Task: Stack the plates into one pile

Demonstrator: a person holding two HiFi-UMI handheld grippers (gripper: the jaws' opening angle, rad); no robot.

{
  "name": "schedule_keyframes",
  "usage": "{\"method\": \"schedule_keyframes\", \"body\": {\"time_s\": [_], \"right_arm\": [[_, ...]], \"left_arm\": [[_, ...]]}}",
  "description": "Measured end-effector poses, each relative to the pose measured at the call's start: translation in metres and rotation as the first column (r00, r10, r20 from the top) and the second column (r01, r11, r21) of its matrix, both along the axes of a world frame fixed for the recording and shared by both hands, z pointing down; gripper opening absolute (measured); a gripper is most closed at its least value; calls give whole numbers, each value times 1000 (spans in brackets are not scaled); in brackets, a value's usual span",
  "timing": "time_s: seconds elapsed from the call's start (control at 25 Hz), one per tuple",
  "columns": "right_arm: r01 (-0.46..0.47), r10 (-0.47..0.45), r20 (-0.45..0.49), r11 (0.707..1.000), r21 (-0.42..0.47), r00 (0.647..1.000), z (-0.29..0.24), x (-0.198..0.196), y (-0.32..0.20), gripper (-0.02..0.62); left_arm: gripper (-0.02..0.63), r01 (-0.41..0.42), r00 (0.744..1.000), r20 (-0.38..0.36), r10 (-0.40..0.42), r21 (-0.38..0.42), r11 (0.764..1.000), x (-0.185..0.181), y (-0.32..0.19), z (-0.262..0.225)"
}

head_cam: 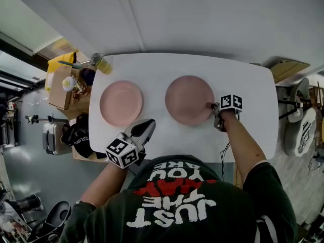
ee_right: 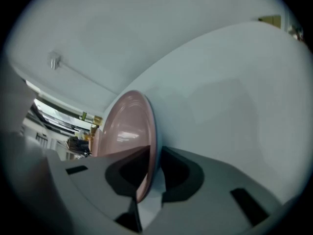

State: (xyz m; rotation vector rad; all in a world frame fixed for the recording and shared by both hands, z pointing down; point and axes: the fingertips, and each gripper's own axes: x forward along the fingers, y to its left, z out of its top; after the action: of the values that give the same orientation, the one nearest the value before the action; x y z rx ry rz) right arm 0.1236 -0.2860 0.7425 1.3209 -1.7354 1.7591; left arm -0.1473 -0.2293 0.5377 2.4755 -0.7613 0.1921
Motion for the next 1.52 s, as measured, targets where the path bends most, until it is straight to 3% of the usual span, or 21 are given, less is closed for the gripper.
{"method": "schedule_keyframes", "body": {"time_s": [0.16, 0.6, 0.76, 0.96, 1.28, 1.52], "right_arm": [[-70, 72, 113, 997, -19, 991, -1, -6, 4, 48], [-45, 34, 144, 996, 76, 989, -56, -24, -20, 48], [-7, -10, 145, 993, 117, 989, -86, -51, -44, 48], [84, -106, 145, 985, 151, 984, -113, -117, -68, 48], [293, -314, 131, 944, 154, 940, -117, -255, -100, 48], [401, -410, 90, 910, 101, 907, -86, -328, -102, 48]], "left_arm": [[0, 17, 1000, -3, -17, 0, 1000, -5, 0, -1], [0, 100, 995, -27, -99, 40, 994, -34, -13, -15], [0, 149, 988, -39, -147, 65, 987, -55, -20, -25], [0, 214, 976, -46, -211, 89, 973, -99, -20, -33], [0, 411, 912, -50, -408, 95, 907, -203, 2, -35], [0, 528, 849, -41, -527, 74, 846, -267, 29, -26]]}}
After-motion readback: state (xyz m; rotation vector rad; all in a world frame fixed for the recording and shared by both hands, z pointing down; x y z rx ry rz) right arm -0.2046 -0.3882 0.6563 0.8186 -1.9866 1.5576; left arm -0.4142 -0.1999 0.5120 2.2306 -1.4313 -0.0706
